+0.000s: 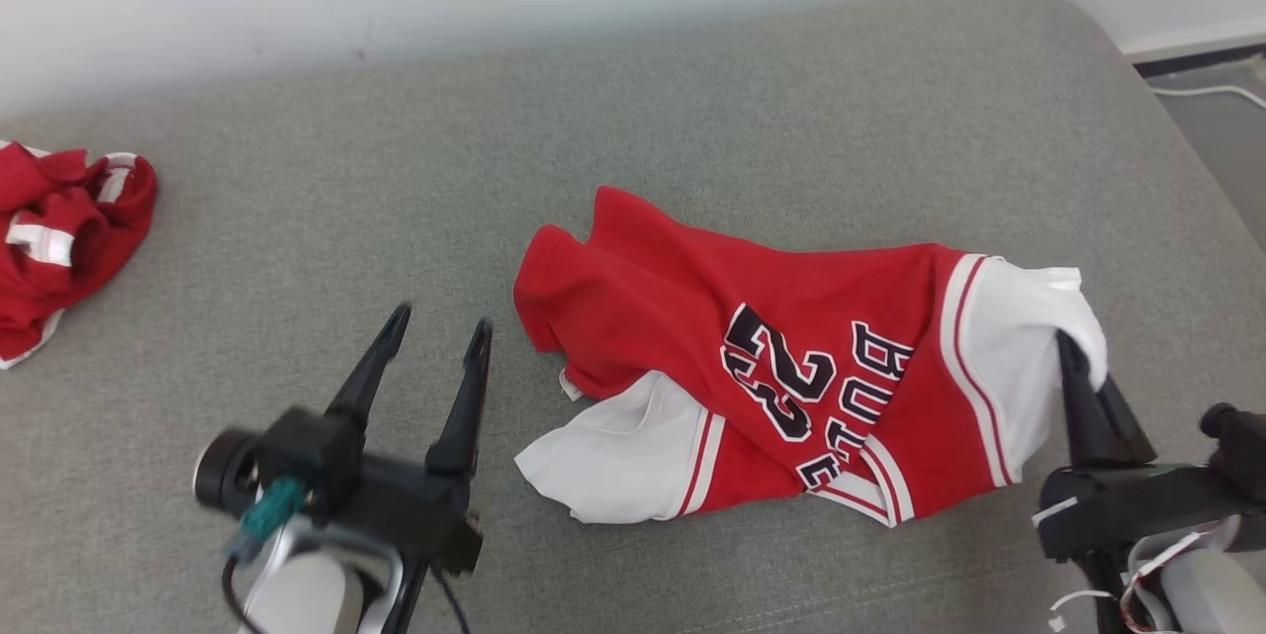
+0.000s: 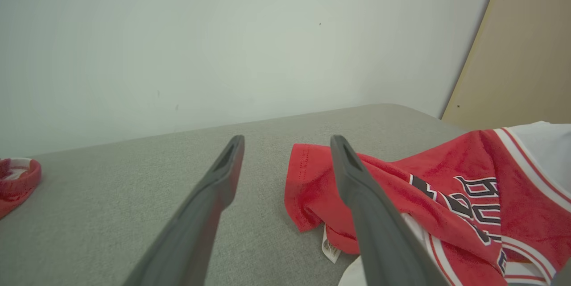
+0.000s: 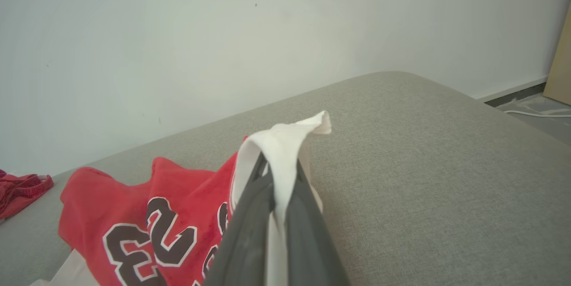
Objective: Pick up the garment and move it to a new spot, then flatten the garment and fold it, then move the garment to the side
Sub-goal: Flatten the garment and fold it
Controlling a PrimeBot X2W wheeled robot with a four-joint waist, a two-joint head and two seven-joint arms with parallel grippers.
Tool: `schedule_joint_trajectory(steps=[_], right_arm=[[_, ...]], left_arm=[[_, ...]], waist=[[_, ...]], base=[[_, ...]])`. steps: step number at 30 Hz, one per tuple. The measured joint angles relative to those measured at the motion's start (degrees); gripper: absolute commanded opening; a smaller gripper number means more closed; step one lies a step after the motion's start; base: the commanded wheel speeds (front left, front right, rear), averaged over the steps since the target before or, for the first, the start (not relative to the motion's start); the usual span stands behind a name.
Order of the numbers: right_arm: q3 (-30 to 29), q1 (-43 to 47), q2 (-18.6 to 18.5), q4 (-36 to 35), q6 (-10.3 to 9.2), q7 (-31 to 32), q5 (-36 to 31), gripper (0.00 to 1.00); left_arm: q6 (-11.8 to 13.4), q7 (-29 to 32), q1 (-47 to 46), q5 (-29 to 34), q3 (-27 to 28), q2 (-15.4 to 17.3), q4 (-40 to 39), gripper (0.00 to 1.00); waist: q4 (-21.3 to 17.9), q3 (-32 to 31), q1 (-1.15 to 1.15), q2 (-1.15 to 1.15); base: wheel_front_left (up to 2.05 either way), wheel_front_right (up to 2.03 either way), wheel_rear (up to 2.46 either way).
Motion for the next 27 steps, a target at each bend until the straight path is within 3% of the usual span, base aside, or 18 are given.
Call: schedule_joint_trajectory(steps=[11,21,27], right_arm=[[6.3,-1.4,2.3,-0.5,0.51,0.0,-2.1,0.0],[12.8,-6.3,5.9,-0.3,0.77,0.0,-3.7,0.0],[15.1,-8.0,7.2,-0.2,0.92,0.0,-3.7,0.0]], left_arm=[[-1.5,7.9,-17.8,0.7,-4.3,-3.5,8.3,1.0],[-1.9,17.7,-32.7,0.4,-5.7,-5.3,26.0,1.0],[-0.8,21.7,-38.4,0.0,-4.3,-5.3,34.2,1.0]], waist=[[-2.0,3.9,0.01,0.0],[-6.9,6.8,0.01,0.0],[-10.1,8.4,0.01,0.01]], base=[[0.0,0.0,0.0],[0.0,0.0,0.0],[0.0,0.0,0.0]])
